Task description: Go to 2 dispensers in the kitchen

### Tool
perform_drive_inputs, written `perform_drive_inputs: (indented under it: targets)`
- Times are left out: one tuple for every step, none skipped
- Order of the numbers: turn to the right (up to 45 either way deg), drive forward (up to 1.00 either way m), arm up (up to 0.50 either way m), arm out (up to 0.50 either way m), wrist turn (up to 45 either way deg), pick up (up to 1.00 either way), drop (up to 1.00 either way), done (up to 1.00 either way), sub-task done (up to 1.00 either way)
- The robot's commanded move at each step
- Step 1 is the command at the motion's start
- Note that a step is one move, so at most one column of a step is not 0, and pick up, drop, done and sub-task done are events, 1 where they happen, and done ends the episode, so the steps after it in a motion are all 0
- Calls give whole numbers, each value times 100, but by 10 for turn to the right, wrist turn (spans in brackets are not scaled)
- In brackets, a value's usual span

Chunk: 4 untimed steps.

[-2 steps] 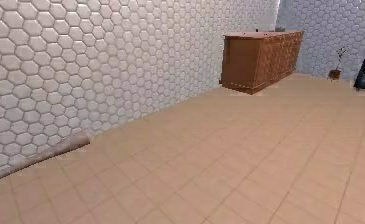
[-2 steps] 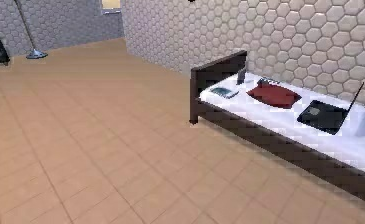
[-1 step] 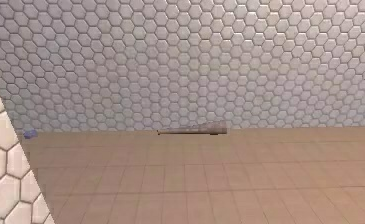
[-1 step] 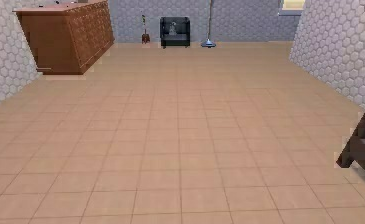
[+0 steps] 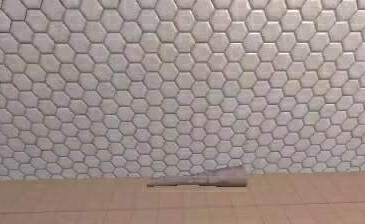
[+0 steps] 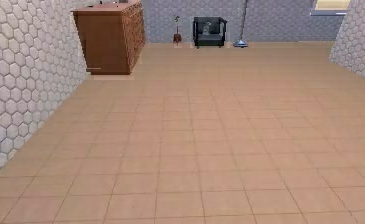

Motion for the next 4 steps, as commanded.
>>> perform_drive_inputs:
  targets:
    - [-450, 0, 0, 0, 0, 0, 0, 0, 0]
    - [0, 50, 0, 0, 0, 0, 0, 0, 0]
    - [-390, 0, 0, 0, 0, 0, 0, 0, 0]
    - [0, 100, 0, 0, 0, 0, 0, 0, 0]
